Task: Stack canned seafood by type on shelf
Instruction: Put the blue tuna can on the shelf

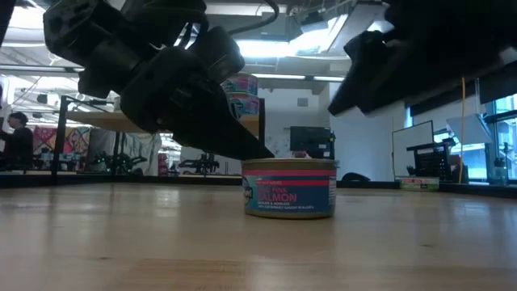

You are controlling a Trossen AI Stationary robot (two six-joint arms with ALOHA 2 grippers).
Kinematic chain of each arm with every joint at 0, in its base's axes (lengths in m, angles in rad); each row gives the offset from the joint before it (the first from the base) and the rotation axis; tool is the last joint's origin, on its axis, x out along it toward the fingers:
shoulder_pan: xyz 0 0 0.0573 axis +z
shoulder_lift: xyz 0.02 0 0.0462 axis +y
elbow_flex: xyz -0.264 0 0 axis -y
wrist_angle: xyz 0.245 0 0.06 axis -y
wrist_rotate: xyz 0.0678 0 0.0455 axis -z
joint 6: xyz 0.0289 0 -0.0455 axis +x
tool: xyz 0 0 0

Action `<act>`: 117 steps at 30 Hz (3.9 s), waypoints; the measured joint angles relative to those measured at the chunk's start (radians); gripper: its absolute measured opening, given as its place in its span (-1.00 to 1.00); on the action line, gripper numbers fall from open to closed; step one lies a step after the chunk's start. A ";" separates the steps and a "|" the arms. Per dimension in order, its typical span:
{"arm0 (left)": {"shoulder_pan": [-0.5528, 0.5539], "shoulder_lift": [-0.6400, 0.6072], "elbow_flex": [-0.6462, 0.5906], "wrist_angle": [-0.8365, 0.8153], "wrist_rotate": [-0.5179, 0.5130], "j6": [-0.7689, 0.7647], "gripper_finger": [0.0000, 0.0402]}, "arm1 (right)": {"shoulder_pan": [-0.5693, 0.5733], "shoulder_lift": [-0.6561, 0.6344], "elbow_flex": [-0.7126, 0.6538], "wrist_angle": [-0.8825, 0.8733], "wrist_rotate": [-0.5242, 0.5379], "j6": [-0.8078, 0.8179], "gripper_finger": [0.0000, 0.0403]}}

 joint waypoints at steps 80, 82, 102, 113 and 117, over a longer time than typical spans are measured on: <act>0.038 -0.085 -0.058 -0.016 0.009 -0.055 -0.96 | 0.055 0.269 0.060 0.088 0.400 -0.627 0.35; 0.041 -0.074 -0.057 0.000 0.007 -0.037 -0.96 | 0.050 0.269 0.060 0.089 0.392 -0.627 0.35; 0.135 -0.039 -0.104 0.097 -0.017 -0.213 -0.96 | -0.028 0.303 0.061 0.094 0.373 -0.638 0.35; 0.153 -0.039 -0.127 0.114 -0.024 -0.241 -0.96 | -0.062 0.309 0.060 0.152 0.394 -0.691 0.35; 0.154 -0.039 -0.128 0.113 -0.035 -0.244 -0.96 | -0.083 0.312 0.060 0.165 0.397 -0.690 0.35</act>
